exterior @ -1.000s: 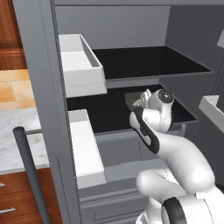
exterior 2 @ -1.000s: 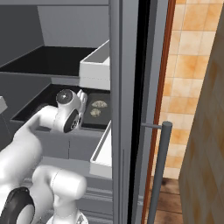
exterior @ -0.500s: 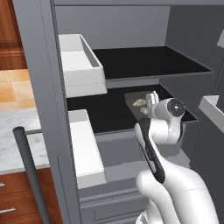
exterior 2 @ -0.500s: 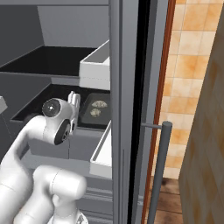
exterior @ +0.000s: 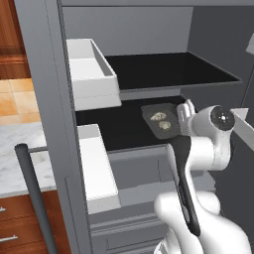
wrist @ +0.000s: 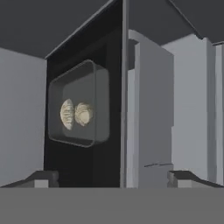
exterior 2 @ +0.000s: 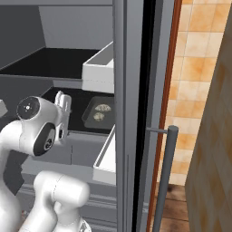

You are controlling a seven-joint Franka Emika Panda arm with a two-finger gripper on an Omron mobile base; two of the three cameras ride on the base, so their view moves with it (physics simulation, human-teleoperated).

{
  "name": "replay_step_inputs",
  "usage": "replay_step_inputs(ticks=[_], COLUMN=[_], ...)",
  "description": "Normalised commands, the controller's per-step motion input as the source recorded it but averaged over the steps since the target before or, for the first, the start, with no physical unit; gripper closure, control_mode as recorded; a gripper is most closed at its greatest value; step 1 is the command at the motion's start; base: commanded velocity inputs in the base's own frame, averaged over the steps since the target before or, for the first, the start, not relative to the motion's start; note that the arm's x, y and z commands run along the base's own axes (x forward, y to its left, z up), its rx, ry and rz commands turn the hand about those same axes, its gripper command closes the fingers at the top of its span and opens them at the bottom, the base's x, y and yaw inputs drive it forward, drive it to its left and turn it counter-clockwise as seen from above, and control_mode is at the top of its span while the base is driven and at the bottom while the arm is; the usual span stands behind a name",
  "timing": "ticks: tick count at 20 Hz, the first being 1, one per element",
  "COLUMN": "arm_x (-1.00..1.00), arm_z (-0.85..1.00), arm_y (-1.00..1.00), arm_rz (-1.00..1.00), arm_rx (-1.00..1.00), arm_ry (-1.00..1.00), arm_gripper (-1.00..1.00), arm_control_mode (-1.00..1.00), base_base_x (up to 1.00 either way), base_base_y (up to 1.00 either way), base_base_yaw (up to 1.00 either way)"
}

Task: Place two dumplings into each of the tupperware containers and then place the containers in the fridge.

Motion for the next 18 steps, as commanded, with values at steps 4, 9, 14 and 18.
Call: replay_step_inputs(ticks=[4, 9, 14, 18], arm_x=[-0.97, -0.90, -0.72, -0.50], arm_z=[0.41, 0.18, 0.00, 0.00], arm_y=[0.00, 0.02, 0.25, 0.00], arm_rz=[0.05, 0.08, 0.11, 0.13], arm_rx=[0.00, -0.05, -0.05, 0.00], arm_ry=[0.14, 0.25, 0.20, 0.02], arm_gripper=[-1.00, -1.00, -1.00, -1.00], arm_control_mode=[-1.00, -1.00, -1.00, -1.00], base_base_x=[0.00, 0.00, 0.00, 0.00], base_base_y=[0.00, 0.00, 0.00, 0.00], base_base_yaw=[0.00, 0.00, 0.00, 0.00])
